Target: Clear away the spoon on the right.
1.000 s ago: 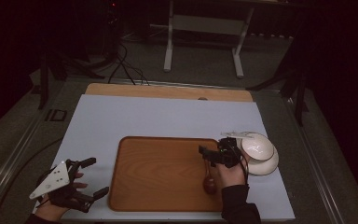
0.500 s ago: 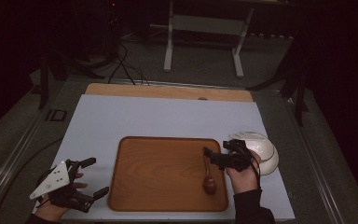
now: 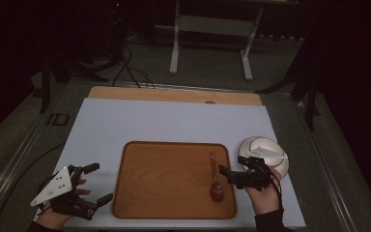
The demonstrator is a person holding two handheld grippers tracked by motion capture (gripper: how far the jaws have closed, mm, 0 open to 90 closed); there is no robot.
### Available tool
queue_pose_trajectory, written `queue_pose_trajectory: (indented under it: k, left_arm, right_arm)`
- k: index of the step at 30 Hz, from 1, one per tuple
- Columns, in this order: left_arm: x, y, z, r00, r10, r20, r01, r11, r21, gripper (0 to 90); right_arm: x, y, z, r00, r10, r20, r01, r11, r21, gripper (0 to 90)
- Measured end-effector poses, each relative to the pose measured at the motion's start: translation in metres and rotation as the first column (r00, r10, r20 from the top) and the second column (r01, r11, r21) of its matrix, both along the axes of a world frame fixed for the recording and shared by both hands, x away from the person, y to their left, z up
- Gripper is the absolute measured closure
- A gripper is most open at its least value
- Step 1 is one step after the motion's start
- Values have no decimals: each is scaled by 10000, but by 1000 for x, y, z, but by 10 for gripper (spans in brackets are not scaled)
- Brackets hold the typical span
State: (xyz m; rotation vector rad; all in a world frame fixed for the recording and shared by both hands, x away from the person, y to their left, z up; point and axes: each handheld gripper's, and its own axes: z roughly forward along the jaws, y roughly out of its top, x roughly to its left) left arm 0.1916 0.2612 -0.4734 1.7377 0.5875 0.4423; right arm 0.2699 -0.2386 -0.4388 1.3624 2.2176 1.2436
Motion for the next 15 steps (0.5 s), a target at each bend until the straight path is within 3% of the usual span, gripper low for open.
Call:
queue_pose_trajectory:
  k: [7,15]
  left_arm:
    - [0,0,0,10000,-1,-4,1,10000,5,0]
    - [0,0,0,10000,-27,-6,27,10000,29,0]
  right_arm:
    - [-7,-10,-15,9999,81,-93,-80,10000,33,150]
    - [-12,-21,-25,9990,297,347,-298,9996,16,150]
